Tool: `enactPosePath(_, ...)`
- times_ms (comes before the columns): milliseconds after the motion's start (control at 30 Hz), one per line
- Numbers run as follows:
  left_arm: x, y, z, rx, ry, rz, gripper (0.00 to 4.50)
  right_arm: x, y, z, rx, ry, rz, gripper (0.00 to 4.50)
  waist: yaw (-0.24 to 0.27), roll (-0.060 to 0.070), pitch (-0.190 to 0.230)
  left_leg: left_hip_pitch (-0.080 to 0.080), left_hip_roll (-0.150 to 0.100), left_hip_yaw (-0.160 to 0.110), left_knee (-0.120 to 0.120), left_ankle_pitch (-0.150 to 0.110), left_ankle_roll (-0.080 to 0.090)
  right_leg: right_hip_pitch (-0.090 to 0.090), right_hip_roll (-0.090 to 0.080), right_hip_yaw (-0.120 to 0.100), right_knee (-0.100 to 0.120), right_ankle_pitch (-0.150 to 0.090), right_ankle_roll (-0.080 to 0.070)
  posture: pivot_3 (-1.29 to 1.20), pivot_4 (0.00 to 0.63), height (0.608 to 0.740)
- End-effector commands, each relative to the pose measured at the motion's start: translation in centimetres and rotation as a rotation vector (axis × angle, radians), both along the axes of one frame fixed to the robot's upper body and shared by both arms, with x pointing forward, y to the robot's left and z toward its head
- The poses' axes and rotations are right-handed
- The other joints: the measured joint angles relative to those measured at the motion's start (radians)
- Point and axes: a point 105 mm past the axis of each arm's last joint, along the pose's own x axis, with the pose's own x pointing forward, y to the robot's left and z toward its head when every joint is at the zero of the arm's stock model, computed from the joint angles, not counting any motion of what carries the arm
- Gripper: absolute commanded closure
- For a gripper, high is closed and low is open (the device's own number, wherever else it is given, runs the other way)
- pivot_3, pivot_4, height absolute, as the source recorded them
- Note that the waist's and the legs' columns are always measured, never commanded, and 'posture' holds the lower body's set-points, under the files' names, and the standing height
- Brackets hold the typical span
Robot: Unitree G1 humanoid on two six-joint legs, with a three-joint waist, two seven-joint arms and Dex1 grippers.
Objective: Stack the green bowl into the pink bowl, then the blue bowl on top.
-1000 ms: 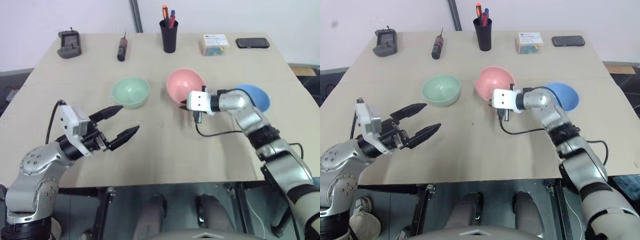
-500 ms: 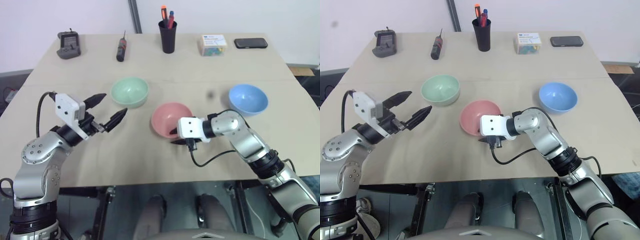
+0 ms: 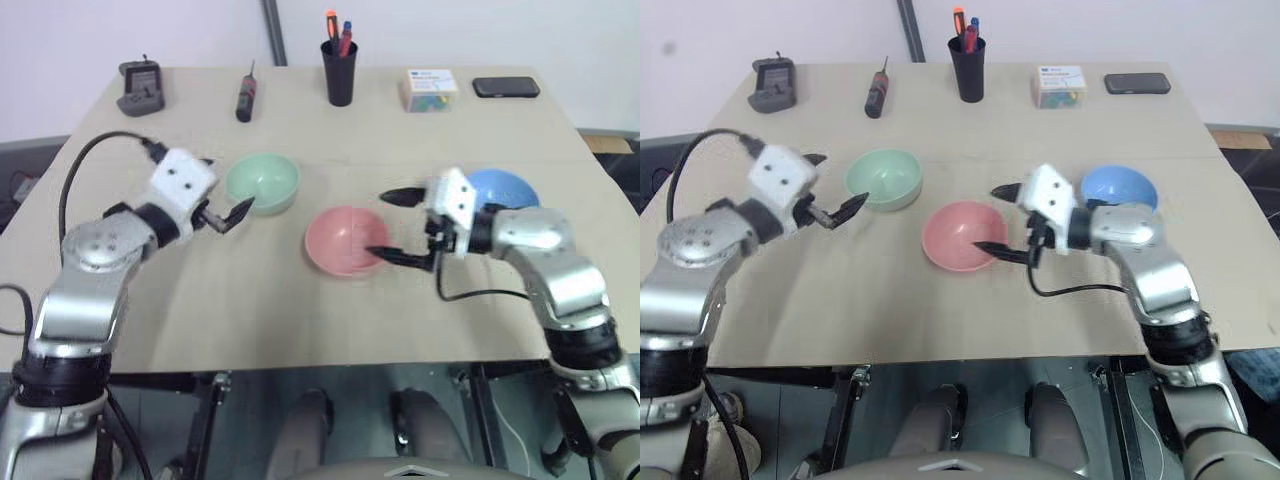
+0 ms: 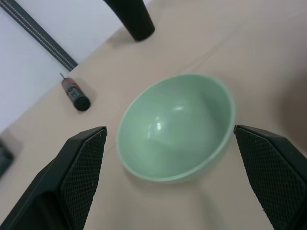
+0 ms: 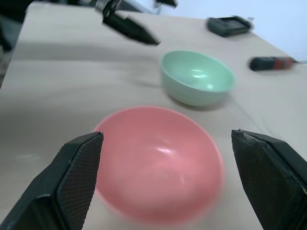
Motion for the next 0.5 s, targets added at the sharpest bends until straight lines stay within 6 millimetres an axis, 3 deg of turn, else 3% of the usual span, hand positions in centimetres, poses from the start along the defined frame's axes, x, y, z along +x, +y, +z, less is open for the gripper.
enactPosePath(33,0.8,-0.5,-1.2,0.182,0.092,-0.036,0.00,-0.4,-0.4,1.6,0.029,-0.077,-0.032,0.01,-0.007,0.000,0.000,0.000,0.000,0.000,0.000,0.000,0.000,0.000,0.000,0.000,0.000,0.000,0.000,0.00,0.150,0.740)
enactPosePath(167,1.8,-1.7,-2.4,0.316,0.169,-0.131,0.00,-0.1,-0.6,1.9,0.047,-0.099,-0.077,0.01,-0.008,0.000,0.000,0.000,0.002,0.002,0.000,0.000,0.000,-0.001,0.002,0.002,0.000,0.000,0.000,0.00,0.150,0.740)
enactPosePath(333,3.6,-2.0,-2.9,0.406,0.206,-0.148,1.59,-0.2,-0.9,2.3,0.060,-0.120,-0.109,0.00,-0.004,0.000,0.000,-0.002,0.001,0.001,0.001,0.000,0.000,-0.002,0.001,0.001,0.000,0.000,0.000,0.00,0.150,0.740)
enactPosePath(367,3.8,-2.1,-3.0,0.421,0.205,-0.161,1.69,-0.2,-1.0,2.3,0.059,-0.123,-0.112,0.00,-0.003,0.000,0.000,-0.002,0.001,0.001,0.001,0.000,0.000,-0.002,0.001,0.001,0.000,0.000,0.000,0.00,0.150,0.740)
enactPosePath(500,4.1,-2.5,-3.1,0.428,0.216,-0.198,3.26,-0.5,-1.5,2.1,0.050,-0.126,-0.127,0.00,-0.004,0.000,0.000,-0.003,0.001,0.001,0.002,0.000,0.000,-0.002,0.001,0.001,0.000,0.000,0.000,0.00,0.150,0.740)
